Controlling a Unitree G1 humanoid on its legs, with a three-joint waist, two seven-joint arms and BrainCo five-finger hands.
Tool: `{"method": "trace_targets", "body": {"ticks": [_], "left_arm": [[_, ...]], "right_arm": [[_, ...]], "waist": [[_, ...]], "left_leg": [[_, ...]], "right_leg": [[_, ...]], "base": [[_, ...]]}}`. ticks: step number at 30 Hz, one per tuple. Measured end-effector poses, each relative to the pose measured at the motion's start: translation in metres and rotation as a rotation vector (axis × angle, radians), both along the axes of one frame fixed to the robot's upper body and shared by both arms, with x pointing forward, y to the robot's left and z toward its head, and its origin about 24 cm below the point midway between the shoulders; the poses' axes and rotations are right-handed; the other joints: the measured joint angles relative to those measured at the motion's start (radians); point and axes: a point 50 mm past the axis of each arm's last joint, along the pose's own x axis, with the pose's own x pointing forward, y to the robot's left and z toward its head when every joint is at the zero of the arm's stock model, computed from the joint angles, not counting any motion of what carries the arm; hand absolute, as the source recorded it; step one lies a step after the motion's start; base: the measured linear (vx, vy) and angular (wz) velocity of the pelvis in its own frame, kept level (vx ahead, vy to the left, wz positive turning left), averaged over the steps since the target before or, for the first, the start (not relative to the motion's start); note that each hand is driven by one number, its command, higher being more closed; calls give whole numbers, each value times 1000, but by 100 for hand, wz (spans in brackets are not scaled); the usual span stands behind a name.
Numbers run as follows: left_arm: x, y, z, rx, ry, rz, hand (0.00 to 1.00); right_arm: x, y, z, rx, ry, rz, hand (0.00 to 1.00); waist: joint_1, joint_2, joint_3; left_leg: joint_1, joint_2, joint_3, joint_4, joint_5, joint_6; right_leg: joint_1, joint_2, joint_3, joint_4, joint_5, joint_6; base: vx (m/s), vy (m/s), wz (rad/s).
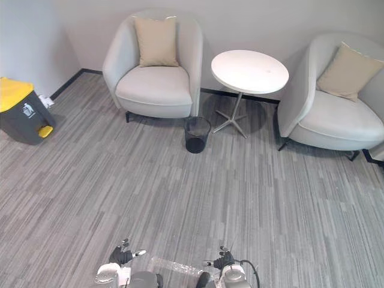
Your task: Organize the slippers on the shoe rack
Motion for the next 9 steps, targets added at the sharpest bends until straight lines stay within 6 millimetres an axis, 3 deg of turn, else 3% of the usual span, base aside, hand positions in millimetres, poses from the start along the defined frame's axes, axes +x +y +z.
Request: {"method": "trace_targets", "body": {"ticks": [4, 9], "left_arm": [[0, 0, 0, 6, -2, 8, 0], [-6, 0, -2, -11, 7, 80, 0]], "right_arm": [[1, 1, 1, 3, -7, 1, 0], [-6, 0, -2, 3, 12, -5, 0]], "waist": [[1, -17, 7], [3, -23, -25]], "left_leg": [[10, -21, -1, 13, -7, 11], [7, -32, -20, -1, -9, 20]], "right_leg": [[-70, -55, 10, 195, -93, 18], [-65, -66, -3, 164, -91, 27]], "base": [[-33, 38, 0], [-48, 13, 10]]}}
